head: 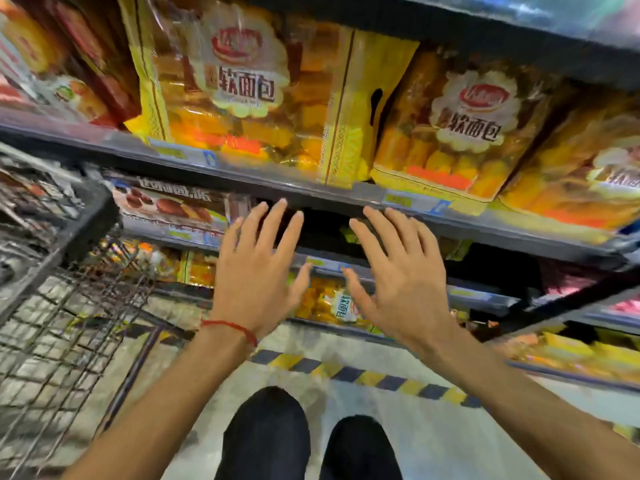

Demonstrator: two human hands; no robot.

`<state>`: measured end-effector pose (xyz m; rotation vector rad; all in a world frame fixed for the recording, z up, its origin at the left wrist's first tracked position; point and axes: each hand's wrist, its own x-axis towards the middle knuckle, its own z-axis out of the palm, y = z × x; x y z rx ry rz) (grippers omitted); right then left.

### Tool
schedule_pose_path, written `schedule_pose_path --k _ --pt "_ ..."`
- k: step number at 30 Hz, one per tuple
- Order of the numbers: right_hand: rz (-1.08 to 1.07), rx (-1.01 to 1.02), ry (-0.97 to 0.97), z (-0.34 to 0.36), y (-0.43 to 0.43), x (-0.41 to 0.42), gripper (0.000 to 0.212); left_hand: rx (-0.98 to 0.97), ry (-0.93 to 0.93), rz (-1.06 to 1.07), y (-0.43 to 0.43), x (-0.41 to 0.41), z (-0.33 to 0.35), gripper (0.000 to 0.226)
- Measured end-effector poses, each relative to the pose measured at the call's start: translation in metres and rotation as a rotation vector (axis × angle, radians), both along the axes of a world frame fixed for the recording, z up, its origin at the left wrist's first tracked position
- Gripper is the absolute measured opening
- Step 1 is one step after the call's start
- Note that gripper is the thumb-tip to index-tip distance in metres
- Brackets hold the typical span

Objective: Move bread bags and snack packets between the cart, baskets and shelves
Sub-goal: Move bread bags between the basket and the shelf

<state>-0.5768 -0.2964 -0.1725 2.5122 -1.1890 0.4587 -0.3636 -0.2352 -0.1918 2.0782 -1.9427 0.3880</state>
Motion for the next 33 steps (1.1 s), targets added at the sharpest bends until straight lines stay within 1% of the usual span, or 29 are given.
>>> schedule_pose_path --k 2,5,10,14,20,23,26,30,33 --pt "0.013 0.061 0.04 0.037 0.016 -0.006 0.064 0.069 0.013 0.004 0.018 -0.008 0.037 0.073" --pt "0.034 0.174 0.1 0.102 0.046 -0.013 0.064 0.152 0.025 0.02 0.053 -0.014 0.103 0.069" --pt "0.138 0.258 0.181 0.206 0.103 -0.029 0.06 0.315 0.027 0.049 0.125 -0.029 0.218 0.072" --pt "0.231 0.275 0.217 0.27 0.149 -0.033 0.061 0.293 0.058 0.112 0.187 -0.043 0.279 0.07" --pt "0.402 0.248 0.15 0.327 0.218 -0.034 0.06 0.318 0.076 0.274 0.291 -0.06 0.331 0.069" --pt "0.474 0.243 0.233 0.342 0.249 -0.022 0.063 0.344 0.068 0.354 0.342 -0.06 0.346 0.073" --pt "0.516 0.278 0.277 0.351 0.28 -0.003 0.069 0.371 0.073 0.446 0.393 -0.054 0.354 0.075" --pt "0.601 0.307 0.245 0.351 0.328 0.028 0.073 0.379 0.094 0.558 0.463 -0.04 0.354 0.076" --pt "0.668 0.301 0.24 0.35 0.368 0.06 0.075 0.386 0.147 0.633 0.514 -0.024 0.349 0.078"
